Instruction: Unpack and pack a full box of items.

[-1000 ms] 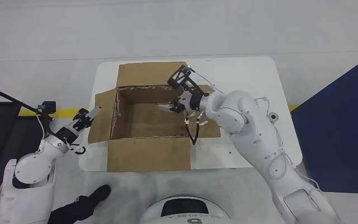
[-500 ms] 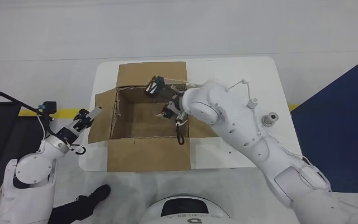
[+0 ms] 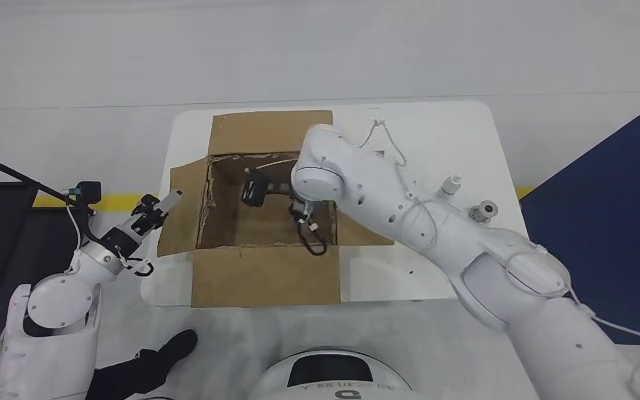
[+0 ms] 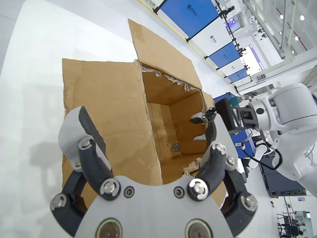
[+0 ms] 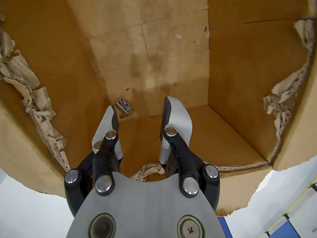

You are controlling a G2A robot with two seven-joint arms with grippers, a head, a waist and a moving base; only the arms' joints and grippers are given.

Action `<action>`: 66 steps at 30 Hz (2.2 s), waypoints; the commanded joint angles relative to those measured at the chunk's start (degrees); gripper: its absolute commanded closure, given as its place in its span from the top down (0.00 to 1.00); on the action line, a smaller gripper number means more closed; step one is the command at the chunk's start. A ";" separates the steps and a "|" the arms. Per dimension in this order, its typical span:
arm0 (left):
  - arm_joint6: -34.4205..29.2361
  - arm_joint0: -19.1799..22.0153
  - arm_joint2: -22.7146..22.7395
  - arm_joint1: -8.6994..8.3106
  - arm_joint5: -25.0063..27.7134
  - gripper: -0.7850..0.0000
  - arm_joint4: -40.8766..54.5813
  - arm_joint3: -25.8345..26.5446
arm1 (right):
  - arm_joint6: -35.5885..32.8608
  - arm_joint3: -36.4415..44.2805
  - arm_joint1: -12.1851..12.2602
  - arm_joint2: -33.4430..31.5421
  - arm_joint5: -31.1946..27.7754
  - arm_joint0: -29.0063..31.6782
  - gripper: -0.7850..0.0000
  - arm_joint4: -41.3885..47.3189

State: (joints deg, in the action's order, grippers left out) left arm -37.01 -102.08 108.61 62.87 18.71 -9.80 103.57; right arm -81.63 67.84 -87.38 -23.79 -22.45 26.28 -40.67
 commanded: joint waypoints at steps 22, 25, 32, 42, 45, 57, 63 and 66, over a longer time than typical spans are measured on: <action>0.00 0.00 0.00 0.00 0.00 1.00 0.00 0.00 | 4.64 -15.02 -5.35 14.05 -4.86 -3.53 0.40 8.94; 0.00 0.00 0.00 0.00 0.00 1.00 0.00 0.00 | 5.15 -15.54 -5.47 14.05 -5.36 -3.40 0.45 8.77; 0.00 0.00 0.00 0.00 0.00 1.00 0.00 0.00 | 6.16 -15.46 -4.61 14.05 -6.37 -3.02 0.49 8.73; 0.00 0.00 0.00 0.00 0.00 1.00 0.00 0.00 | 3.77 -13.98 -4.23 14.05 -4.00 -1.22 0.44 6.95; 0.00 0.00 0.00 0.00 0.00 1.00 0.00 0.00 | 2.73 -13.58 -4.41 14.05 -2.96 -0.34 0.45 5.03; 0.00 0.00 0.00 0.00 0.00 1.00 0.00 0.00 | -1.20 -18.77 -7.68 14.05 0.97 0.44 0.30 -0.95; 0.00 0.00 0.00 0.00 0.00 1.00 0.00 0.00 | -0.38 -21.64 -9.99 14.05 0.15 -1.31 0.00 -1.41; 0.00 0.00 0.00 0.00 0.00 1.00 0.00 0.00 | 0.78 -22.29 -10.67 14.05 -1.00 -2.72 0.00 -0.72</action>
State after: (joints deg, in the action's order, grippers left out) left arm -37.01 -102.08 108.61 62.87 18.72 -9.80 103.57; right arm -81.23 45.68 -97.88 -9.74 -23.06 24.05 -41.56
